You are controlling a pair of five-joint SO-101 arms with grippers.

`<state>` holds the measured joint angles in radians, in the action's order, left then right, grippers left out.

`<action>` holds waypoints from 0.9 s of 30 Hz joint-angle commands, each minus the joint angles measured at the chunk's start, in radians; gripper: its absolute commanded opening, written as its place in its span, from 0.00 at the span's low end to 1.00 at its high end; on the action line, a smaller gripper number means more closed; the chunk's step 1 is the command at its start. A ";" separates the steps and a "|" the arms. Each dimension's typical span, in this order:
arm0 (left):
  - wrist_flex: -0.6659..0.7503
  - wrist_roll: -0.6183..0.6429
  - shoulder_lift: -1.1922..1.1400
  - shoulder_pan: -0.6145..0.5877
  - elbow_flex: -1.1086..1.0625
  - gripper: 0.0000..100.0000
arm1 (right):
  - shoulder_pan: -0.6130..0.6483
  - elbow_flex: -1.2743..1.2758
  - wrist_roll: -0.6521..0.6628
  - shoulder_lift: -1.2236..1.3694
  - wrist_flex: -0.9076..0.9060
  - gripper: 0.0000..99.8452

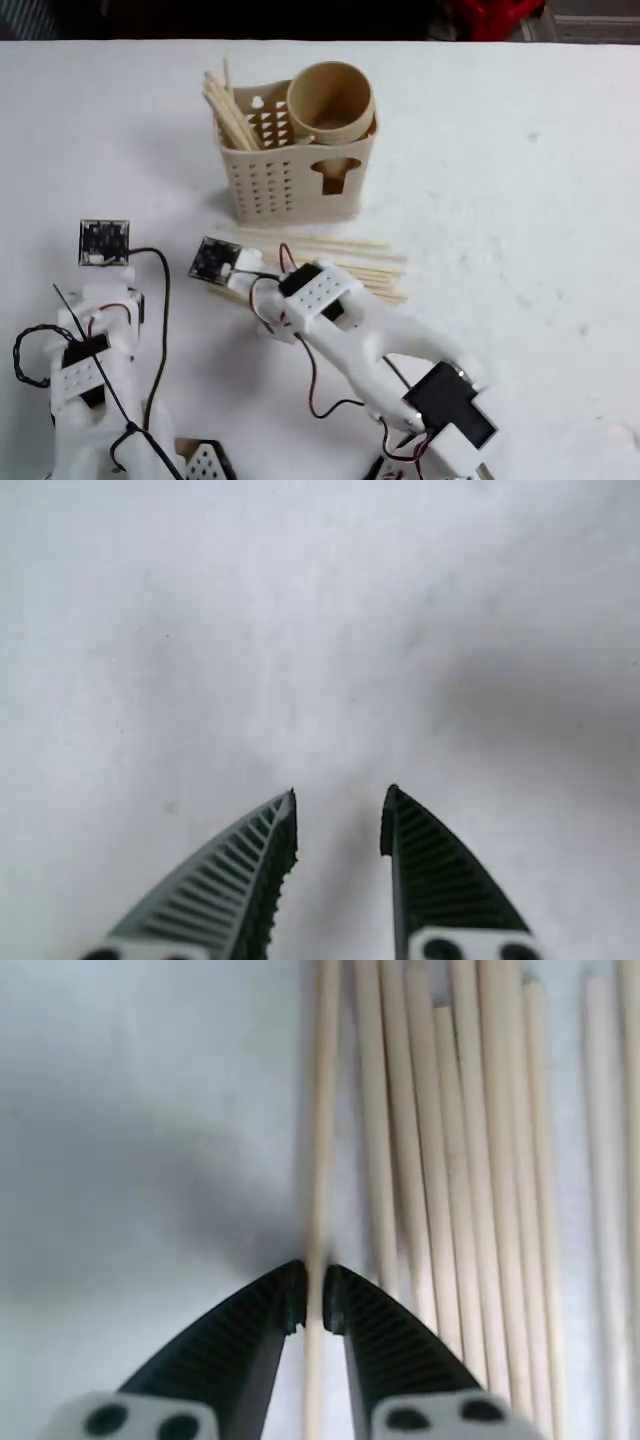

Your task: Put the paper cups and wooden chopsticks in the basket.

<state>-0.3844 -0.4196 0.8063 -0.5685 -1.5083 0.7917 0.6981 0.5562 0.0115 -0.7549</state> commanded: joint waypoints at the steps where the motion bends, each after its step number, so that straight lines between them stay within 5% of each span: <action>1: 0.011 -0.003 0.024 -0.001 0.006 0.15 | -0.001 -0.009 -0.006 -0.042 -0.007 0.02; 27: 0.011 -0.006 0.024 0.001 0.006 0.15 | -0.054 0.164 -0.086 -1.047 -0.136 0.02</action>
<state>-0.3844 -0.4196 0.8063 -0.5685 -1.5083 0.7457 0.8715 0.4810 -0.9030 -0.8961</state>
